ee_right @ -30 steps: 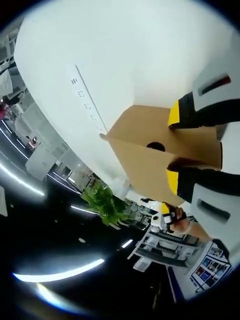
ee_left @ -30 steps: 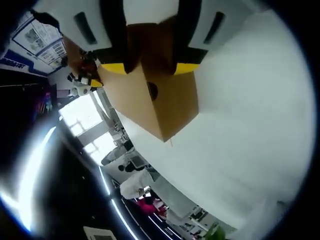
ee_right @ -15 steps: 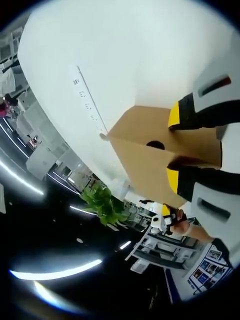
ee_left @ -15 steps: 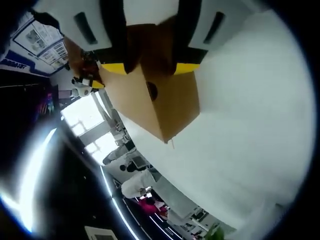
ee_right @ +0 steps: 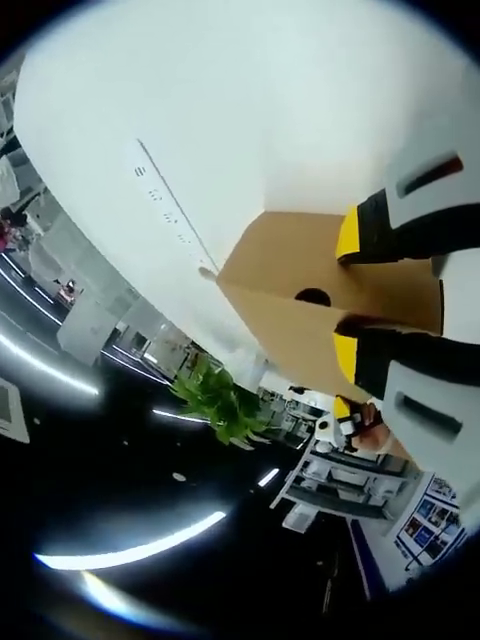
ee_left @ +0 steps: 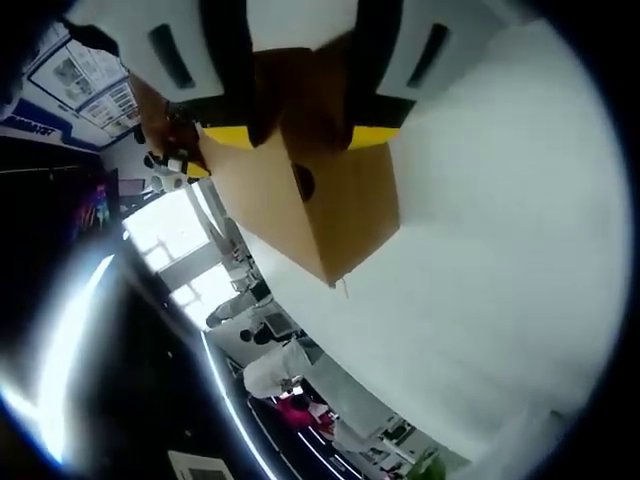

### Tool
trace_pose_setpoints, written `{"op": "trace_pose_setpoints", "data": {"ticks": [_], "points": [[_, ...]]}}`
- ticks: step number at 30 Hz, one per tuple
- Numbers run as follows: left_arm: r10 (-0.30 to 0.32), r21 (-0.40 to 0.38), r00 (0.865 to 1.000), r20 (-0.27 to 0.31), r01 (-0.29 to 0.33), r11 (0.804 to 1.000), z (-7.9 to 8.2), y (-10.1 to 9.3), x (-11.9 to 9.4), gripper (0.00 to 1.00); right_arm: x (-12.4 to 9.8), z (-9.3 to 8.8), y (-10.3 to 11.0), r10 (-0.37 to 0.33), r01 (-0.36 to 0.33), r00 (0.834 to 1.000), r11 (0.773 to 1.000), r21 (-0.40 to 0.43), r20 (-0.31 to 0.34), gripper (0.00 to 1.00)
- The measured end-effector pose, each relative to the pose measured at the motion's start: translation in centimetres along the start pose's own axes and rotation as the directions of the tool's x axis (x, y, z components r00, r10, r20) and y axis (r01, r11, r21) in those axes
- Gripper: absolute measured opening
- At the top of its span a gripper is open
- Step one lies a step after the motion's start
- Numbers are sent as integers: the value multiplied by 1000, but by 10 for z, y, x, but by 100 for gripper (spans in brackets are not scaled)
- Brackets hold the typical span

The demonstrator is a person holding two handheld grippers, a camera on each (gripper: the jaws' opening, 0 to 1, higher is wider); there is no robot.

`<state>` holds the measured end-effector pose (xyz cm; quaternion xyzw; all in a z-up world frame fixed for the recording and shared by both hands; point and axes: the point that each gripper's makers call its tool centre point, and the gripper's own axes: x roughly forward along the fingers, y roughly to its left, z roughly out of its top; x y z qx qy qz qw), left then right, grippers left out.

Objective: Operate the shoe box by opening the lid, removing the specified soft item, and placing it in the target area until the item is outside and the box remains undamaged.

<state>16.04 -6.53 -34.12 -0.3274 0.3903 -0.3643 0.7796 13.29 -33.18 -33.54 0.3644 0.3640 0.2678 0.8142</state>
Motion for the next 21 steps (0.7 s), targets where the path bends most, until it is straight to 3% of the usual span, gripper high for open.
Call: {"op": "trace_pose_setpoints", "data": {"ticks": [8, 21], "points": [[-6, -5, 1000, 1, 6, 1000, 0, 1, 0, 34, 2, 1, -4, 26, -26, 1000, 999, 28, -1, 27], [0, -1, 1000, 2, 0, 1000, -1, -1, 0, 33, 2, 3, -4, 12, -12, 1000, 1000, -14, -2, 26]]}}
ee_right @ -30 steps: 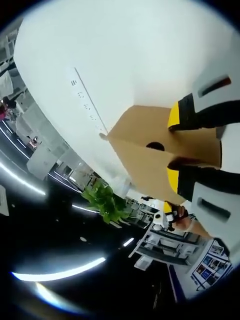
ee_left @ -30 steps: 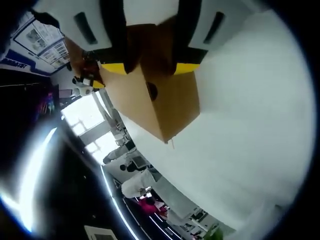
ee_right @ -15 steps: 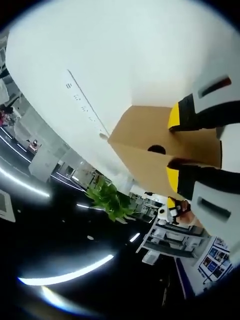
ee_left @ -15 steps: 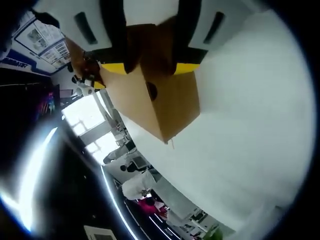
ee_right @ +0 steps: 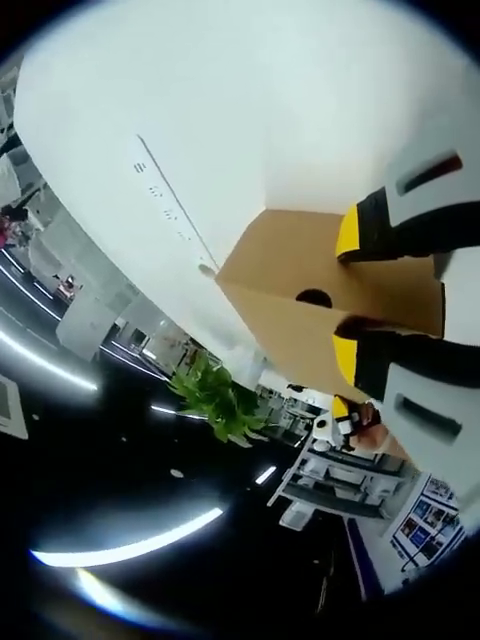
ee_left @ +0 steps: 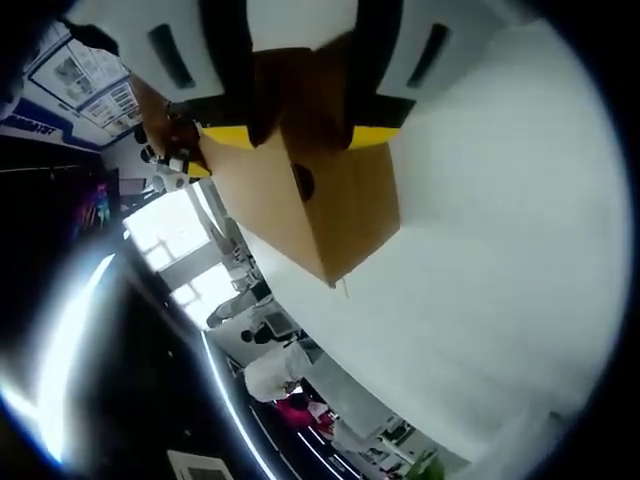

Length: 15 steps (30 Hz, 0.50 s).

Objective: Operate the shoe box by opening the lid, removing the specified soft item, and placing it in the target area until the item is outside and the box remains undamaged.

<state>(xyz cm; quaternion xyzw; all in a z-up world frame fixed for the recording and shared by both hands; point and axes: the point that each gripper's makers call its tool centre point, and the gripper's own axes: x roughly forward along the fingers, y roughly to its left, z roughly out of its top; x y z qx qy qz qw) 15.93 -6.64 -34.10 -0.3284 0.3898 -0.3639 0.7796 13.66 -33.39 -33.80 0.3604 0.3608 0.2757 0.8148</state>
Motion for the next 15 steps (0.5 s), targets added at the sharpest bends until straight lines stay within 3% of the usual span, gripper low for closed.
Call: {"op": "trace_pose_setpoints", "data": {"ticks": [15], "points": [[-6, 8, 1000, -20, 7, 1000, -8, -3, 0, 33, -8, -9, 2, -14, 14, 1000, 1000, 0, -14, 25]]}}
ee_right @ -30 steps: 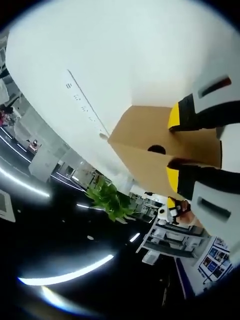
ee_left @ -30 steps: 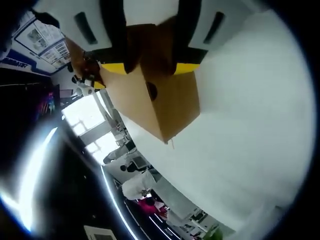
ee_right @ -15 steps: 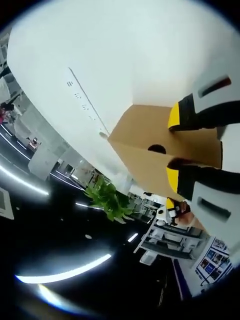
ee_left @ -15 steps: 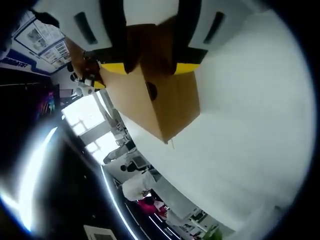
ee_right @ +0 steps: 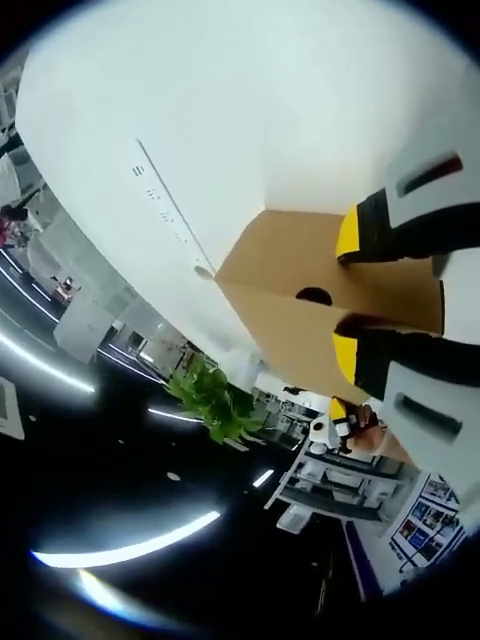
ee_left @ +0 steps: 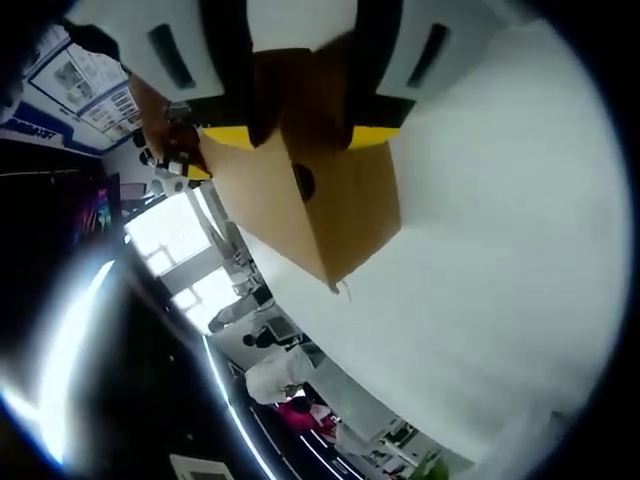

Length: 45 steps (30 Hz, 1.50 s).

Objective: Operate the shoe box by opening the lid, removing the specified soft item, and placing it in the target area until the item is outside and the box remains undamaged.

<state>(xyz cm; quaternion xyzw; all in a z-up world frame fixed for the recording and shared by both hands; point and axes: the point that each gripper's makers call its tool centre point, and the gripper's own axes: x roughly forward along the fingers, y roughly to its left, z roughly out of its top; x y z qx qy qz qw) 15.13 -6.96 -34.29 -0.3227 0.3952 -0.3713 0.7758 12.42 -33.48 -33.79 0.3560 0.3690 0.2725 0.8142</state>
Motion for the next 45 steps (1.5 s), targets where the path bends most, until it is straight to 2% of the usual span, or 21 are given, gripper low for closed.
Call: {"op": "trace_pose_setpoints", "data": {"ticks": [27, 45], "points": [[1, 7, 1000, -24, -1, 1000, -22, -8, -7, 33, -15, -15, -1, -6, 6, 1000, 1000, 1, -4, 25], [-17, 1, 1000, -7, 17, 1000, -23, -7, -8, 34, -16, -16, -2, -5, 5, 1000, 1000, -14, -3, 26]]}}
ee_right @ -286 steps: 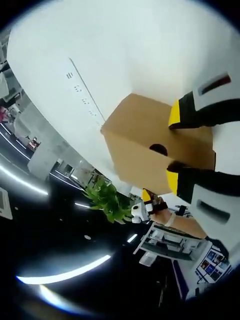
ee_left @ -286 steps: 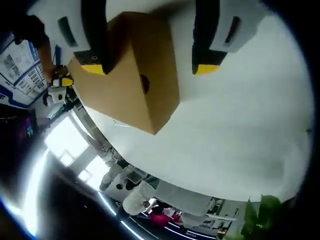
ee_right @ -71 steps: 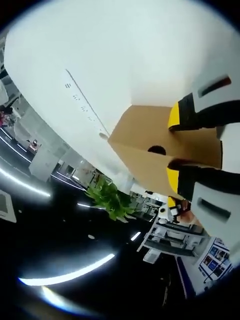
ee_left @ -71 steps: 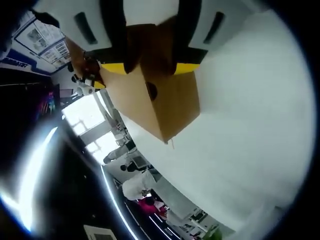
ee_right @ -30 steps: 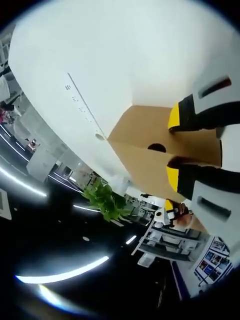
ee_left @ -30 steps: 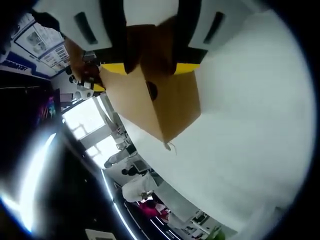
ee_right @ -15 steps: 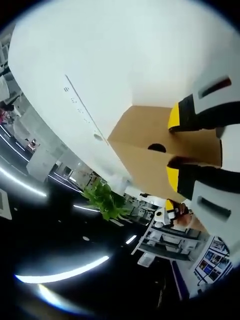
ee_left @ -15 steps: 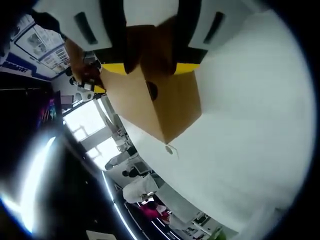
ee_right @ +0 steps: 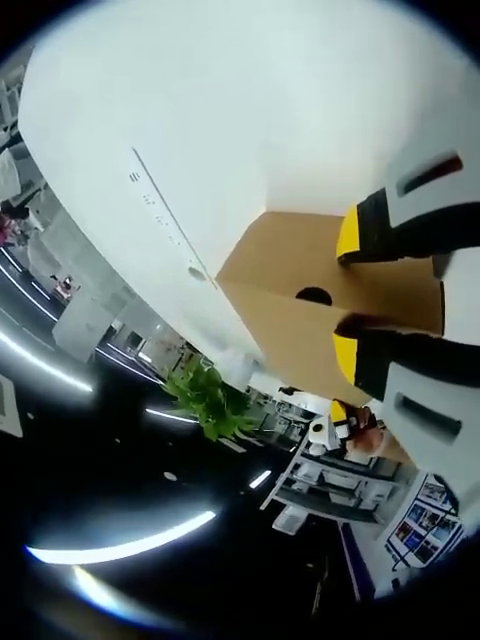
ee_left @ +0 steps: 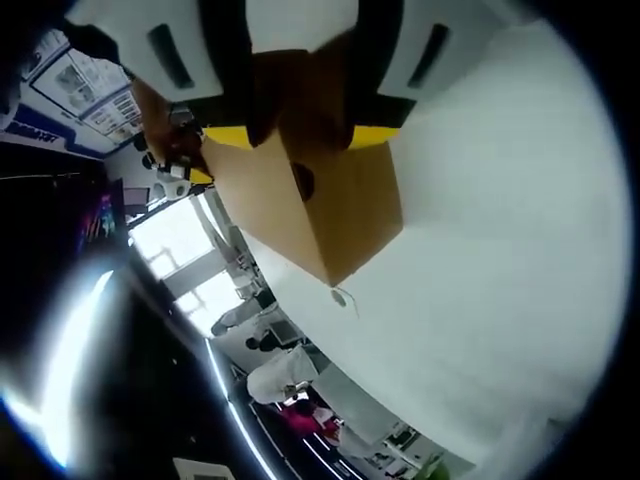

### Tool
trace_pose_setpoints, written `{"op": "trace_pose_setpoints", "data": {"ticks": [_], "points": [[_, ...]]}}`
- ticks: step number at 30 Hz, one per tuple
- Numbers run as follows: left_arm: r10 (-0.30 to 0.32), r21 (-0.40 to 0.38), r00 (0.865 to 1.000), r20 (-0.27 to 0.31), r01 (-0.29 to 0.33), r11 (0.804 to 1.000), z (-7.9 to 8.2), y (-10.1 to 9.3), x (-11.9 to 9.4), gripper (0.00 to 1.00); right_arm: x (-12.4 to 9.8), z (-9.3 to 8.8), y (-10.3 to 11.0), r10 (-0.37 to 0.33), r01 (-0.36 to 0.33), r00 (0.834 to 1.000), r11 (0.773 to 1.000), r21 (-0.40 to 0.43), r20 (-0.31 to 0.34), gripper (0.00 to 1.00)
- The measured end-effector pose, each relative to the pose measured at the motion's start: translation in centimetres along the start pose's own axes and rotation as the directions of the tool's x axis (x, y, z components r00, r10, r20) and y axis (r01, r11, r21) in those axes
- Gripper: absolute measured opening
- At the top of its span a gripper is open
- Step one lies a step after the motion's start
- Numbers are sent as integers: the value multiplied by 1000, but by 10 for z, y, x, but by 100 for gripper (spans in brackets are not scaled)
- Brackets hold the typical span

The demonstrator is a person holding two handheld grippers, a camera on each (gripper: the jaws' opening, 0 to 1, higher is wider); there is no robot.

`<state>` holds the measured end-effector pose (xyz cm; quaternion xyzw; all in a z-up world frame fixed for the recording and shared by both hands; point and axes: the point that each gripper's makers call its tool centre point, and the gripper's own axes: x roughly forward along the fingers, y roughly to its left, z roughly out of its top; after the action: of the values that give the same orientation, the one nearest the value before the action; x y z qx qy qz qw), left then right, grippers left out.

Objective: Operate the shoe box by opening the lid, removing the specified soft item, and placing it in the target area until the item is outside and the box remains undamaged.

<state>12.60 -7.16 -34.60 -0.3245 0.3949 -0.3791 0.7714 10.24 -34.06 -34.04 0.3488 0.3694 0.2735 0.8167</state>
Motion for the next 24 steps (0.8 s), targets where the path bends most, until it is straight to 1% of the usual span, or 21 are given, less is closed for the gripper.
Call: {"op": "trace_pose_setpoints", "data": {"ticks": [7, 11, 14, 19, 21, 24], "points": [[-20, 7, 1000, 6, 20, 1000, 1, 0, -1, 35, 0, 0, 0, 3, -3, 1000, 1000, -2, 4, 26], [-16, -3, 1000, 3, 16, 1000, 0, 5, 2, 42, 0, 1, 0, 4, -4, 1000, 1000, -4, 5, 26], [-26, -18, 1000, 2, 26, 1000, -1, 5, 3, 44, 0, 1, 1, 5, -5, 1000, 1000, -6, 6, 26], [-25, -12, 1000, -1, 25, 1000, -1, 4, 3, 45, 0, 2, 1, 7, -7, 1000, 1000, -7, 6, 26], [-21, 4, 1000, -4, 21, 1000, -1, 4, 1, 46, 0, 2, 1, 7, -7, 1000, 1000, -7, 6, 26], [13, 81, 1000, -5, -13, 997, 0, 8, -4, 51, 0, 2, 1, 8, -8, 1000, 1000, -7, 7, 26]]}}
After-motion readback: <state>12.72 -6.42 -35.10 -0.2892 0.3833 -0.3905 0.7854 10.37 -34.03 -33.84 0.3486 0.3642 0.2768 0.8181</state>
